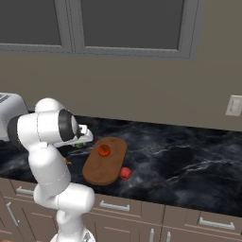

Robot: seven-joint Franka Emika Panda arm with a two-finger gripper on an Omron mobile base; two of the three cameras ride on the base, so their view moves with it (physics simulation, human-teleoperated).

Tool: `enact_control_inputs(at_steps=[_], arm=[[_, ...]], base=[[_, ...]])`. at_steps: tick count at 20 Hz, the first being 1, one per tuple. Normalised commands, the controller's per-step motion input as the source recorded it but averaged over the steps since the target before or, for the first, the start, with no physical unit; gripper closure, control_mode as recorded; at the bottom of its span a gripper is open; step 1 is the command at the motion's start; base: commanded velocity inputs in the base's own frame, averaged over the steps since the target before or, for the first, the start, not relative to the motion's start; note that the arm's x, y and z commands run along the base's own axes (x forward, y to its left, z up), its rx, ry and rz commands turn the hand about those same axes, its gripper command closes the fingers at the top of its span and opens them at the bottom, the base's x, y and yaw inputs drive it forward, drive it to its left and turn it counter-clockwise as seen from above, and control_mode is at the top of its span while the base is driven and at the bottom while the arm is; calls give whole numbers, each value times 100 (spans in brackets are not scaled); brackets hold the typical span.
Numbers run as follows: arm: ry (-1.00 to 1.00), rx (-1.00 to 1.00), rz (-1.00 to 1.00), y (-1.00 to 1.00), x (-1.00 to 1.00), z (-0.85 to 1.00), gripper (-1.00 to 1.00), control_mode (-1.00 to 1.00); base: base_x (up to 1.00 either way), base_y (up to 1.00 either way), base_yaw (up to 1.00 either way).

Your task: Place the avocado, onion, tomato, and bell pepper on the cutting board.

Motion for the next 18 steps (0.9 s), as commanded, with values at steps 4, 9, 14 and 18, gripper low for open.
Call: enact_control_inputs(at_steps=[4,9,14,18], arm=[[-8,-1,2,0,-11,0,100,-100],[-23,0,4,-11,-31,45,100,-100],[-23,0,4,-23,-41,57,100,-100],[-12,4,3,-29,-42,39,100,-100]], base=[[0,0,0],[0,0,0],[0,0,0],[0,0,0]])
